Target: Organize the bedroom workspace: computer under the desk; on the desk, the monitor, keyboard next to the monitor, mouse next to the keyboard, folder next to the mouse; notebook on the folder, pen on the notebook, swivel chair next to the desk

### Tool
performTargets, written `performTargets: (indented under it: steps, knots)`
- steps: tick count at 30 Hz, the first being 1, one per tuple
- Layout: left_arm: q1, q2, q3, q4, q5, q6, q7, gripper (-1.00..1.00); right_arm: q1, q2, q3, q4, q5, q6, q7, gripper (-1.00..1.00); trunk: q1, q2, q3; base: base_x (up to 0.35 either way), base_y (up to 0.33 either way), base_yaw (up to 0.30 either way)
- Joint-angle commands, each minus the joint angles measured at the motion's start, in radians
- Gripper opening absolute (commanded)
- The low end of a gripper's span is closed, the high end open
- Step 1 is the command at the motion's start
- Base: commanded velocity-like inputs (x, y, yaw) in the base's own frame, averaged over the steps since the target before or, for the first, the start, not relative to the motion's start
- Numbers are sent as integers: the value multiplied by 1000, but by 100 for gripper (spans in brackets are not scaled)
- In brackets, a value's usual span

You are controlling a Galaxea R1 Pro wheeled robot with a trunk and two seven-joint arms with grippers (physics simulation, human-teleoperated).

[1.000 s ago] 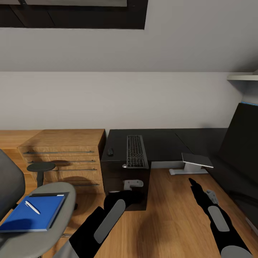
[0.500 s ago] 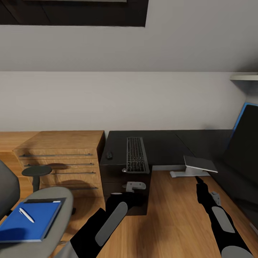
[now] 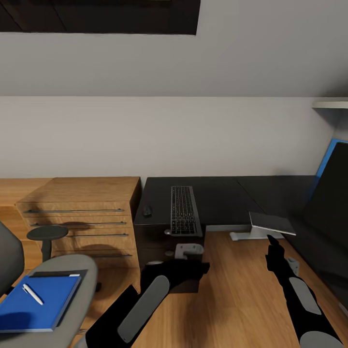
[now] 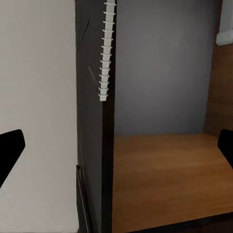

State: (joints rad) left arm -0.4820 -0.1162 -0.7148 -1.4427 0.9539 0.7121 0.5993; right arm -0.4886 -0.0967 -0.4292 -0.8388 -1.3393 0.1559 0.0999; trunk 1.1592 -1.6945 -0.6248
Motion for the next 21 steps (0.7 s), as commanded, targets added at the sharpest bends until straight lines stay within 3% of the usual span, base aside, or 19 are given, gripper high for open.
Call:
performTargets:
  steps: [1, 6, 19, 21]
  knots:
    - [5, 6, -2, -13, 19, 0, 11, 100, -1, 0, -3, 0, -8, 6, 3, 100, 0, -1, -1, 2, 0, 0]
    - [22, 27, -4, -54, 45, 0, 12, 100, -1, -2, -3, -1, -9, 6, 3, 100, 0, -1, -1, 1, 0, 0]
    - [26, 33, -18, -62, 53, -2, 15, 100, -1, -4, -16, 1, -10, 6, 1, 100, 0, -1, -1, 99, 0, 0]
    - [26, 32, -23, -61, 53, -2, 15, 100, -1, -4, -40, 4, -10, 5, -2, 100, 0, -1, -1, 198, -12, 0]
